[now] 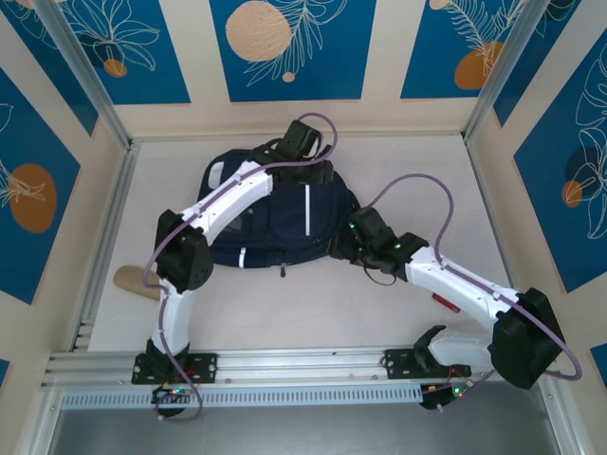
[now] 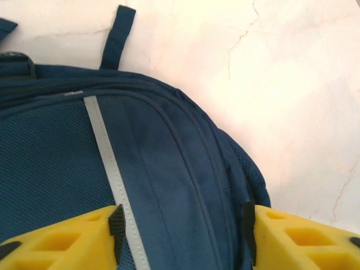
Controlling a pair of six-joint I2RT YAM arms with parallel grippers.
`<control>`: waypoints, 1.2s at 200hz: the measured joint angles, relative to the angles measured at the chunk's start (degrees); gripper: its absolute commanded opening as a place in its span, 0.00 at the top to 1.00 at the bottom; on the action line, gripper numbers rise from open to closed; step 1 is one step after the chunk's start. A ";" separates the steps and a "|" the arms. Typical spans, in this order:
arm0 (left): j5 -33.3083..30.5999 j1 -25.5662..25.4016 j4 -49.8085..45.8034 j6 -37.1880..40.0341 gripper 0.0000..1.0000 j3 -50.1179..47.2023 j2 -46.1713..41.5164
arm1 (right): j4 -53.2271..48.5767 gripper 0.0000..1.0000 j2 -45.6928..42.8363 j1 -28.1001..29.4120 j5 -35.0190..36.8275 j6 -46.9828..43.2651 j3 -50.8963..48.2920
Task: Pack the student bag
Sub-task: Close the student bag at the center of the table, then zip the student bag at the center of the table.
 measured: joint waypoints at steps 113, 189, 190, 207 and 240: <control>0.13 16.48 6.51 -9.01 0.10 -44.22 -35.08 | 0.31 0.57 35.69 21.75 9.18 -2.36 23.74; 1.31 20.92 7.69 -13.46 0.12 -55.34 -41.81 | -3.98 0.68 43.28 21.73 10.69 -0.44 29.75; 1.40 20.92 7.78 -13.55 0.12 -55.43 -41.81 | -4.02 0.69 43.32 21.73 10.75 -0.46 29.79; 3.30 20.94 9.60 -15.10 0.17 -57.61 -42.05 | -4.48 0.69 43.45 21.73 11.74 0.00 30.05; 7.02 20.92 12.41 -17.75 0.22 -62.84 -41.53 | -5.38 0.75 44.15 21.73 13.53 0.42 30.69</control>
